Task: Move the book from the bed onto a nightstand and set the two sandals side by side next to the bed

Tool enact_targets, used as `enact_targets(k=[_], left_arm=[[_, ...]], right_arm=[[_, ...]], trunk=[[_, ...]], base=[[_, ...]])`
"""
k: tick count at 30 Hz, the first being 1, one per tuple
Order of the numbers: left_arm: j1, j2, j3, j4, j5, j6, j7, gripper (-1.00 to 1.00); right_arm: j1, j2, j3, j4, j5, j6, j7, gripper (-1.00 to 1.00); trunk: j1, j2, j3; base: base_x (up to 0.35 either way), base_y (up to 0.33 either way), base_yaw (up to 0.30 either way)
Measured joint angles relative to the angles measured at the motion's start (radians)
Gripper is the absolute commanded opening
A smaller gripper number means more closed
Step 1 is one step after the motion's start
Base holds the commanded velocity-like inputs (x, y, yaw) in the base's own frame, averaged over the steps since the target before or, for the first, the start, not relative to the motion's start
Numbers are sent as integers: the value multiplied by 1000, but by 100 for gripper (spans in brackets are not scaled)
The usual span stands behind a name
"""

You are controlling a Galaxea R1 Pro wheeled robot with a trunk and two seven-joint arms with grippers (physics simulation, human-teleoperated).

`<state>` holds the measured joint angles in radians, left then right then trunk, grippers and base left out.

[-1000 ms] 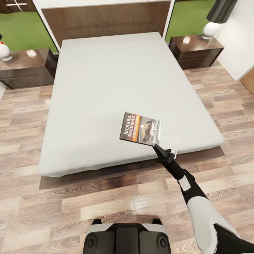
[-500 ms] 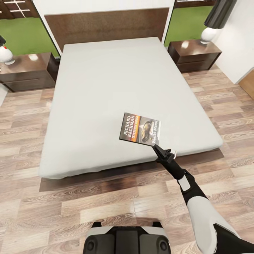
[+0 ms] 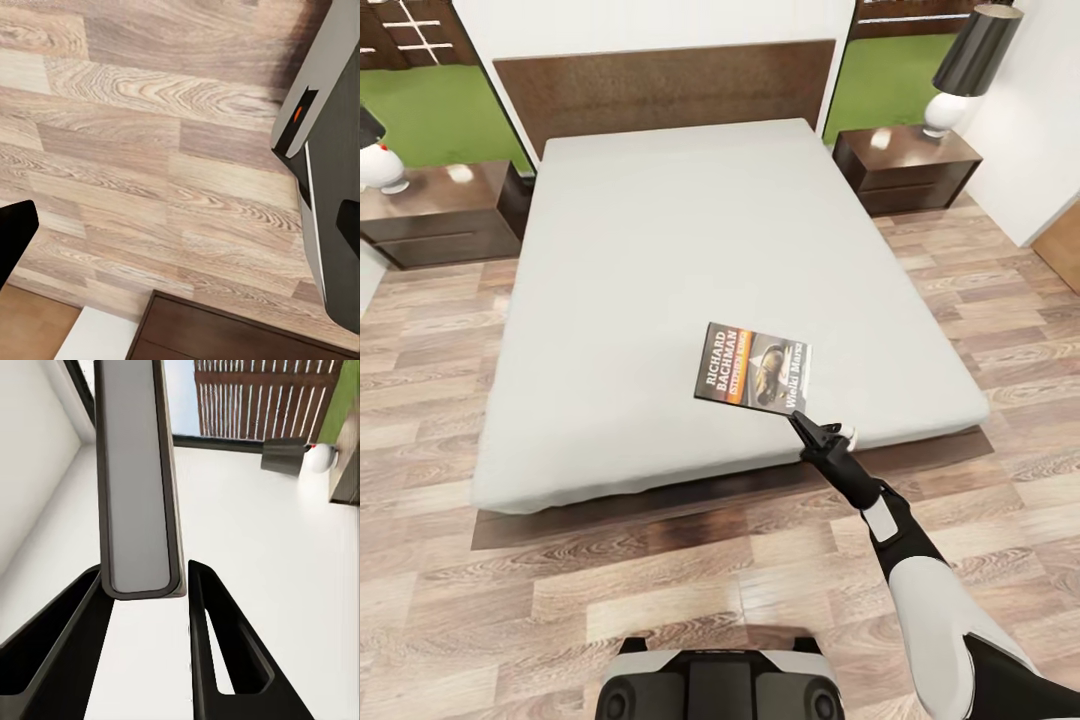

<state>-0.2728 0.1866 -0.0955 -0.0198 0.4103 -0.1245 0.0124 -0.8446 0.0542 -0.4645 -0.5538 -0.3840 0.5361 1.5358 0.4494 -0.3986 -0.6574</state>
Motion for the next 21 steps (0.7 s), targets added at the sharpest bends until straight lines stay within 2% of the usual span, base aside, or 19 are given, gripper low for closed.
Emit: enact_targets(k=[21], left_arm=[[0, 0, 0, 1, 0, 0, 0, 100]], right_arm=[[0, 2, 1, 3, -3, -11, -24, -100]], trunk=[[0, 0, 34]], base=[[0, 0, 0]])
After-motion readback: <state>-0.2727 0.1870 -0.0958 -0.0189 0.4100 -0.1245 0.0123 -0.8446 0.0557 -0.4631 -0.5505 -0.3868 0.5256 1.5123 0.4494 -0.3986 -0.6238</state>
